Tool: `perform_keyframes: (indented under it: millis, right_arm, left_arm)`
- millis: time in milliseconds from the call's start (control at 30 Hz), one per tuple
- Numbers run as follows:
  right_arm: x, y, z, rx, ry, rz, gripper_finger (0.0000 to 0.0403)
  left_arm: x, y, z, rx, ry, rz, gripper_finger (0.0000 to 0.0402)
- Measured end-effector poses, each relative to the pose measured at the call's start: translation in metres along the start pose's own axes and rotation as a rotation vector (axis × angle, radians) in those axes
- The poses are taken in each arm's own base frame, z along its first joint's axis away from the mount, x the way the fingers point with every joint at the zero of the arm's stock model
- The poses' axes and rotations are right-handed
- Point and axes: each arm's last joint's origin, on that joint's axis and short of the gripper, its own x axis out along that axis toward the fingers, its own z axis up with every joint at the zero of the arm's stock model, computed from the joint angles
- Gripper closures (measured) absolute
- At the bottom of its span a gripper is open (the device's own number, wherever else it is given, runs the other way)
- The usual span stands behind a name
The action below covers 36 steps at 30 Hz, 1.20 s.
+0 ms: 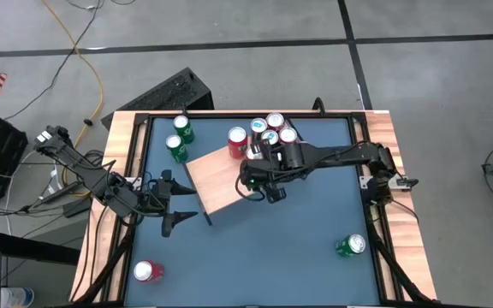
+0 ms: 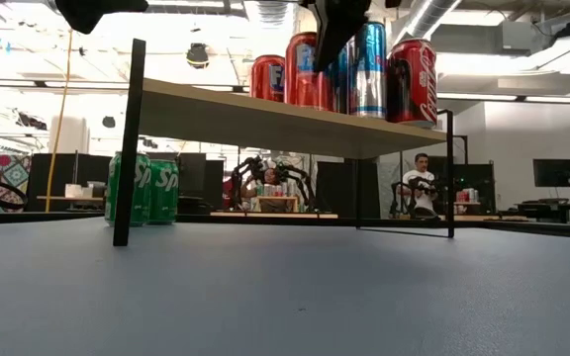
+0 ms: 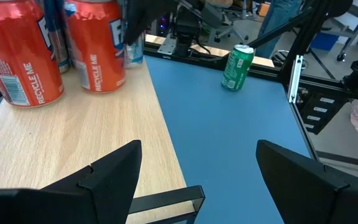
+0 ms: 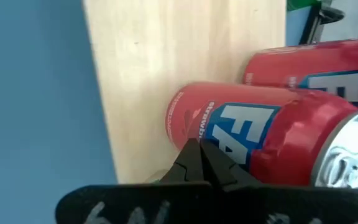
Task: Place canned beverage on shelf
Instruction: Put the right red soda can on the shelf aligned with the other red soda can
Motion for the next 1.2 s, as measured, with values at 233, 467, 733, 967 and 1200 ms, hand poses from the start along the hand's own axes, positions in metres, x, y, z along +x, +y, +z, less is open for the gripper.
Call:
perform_keyframes:
  millis: [233, 467, 733, 967, 1200]
  right_arm:
    - [-0.007, 0.006, 0.0, -0.018, -0.001, -0.002, 0.0403]
    - [-0.013, 0.011, -0.003, -0.042, 0.039, -0.064, 0.0403]
    - [-0.008, -0.002, -0.007, -0.009, 0.053, -0.076, 0.0403]
    - [-0.006, -0.008, -0.008, 0.001, 0.054, -0.098, 0.0403]
    - [-0.005, -0.01, -0.006, -0.006, 0.028, -0.107, 0.0403]
  left_arm:
    - [0.0, 0.0, -0.001, 0.005, 0.005, 0.002, 0.0099]
    - [0.0, 0.001, -0.001, 0.011, 0.01, 0.009, 0.0099]
    - [0.0, 0.001, -0.001, 0.011, 0.009, 0.011, 0.0099]
    - [0.0, 0.001, -0.001, 0.011, 0.009, 0.013, 0.0099]
    - [0.0, 0.001, -0.001, 0.012, 0.001, 0.032, 0.0099]
